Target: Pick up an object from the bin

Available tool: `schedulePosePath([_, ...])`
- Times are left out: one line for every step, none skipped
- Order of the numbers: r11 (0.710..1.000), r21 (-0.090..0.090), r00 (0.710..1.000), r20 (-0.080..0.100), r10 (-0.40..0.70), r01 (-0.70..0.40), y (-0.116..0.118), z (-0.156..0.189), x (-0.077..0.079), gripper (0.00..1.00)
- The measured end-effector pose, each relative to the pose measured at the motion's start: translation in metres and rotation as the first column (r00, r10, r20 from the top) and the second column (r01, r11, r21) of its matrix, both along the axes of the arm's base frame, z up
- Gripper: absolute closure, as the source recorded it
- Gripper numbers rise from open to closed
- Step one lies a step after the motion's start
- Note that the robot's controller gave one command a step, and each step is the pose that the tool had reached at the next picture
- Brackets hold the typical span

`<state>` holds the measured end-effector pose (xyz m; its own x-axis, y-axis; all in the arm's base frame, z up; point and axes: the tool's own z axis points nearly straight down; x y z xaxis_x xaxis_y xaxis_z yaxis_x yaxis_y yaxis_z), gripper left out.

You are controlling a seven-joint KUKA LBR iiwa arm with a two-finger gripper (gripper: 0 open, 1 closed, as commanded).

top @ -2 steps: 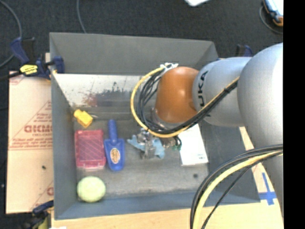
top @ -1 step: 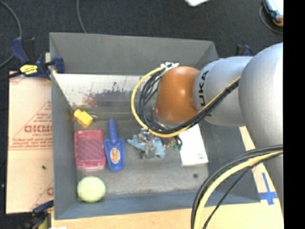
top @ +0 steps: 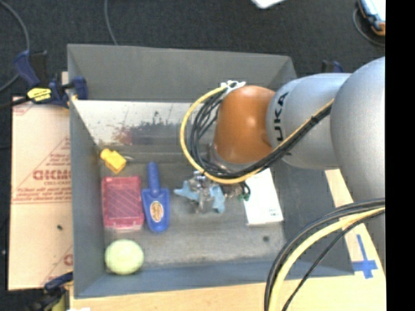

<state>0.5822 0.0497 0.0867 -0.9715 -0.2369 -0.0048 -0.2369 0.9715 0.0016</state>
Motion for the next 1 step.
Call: schedulePosePath([1.000, 0.000, 1.000, 0.002, 0.000, 0.000, -0.0002, 0.0122, 0.0005, 1.00])
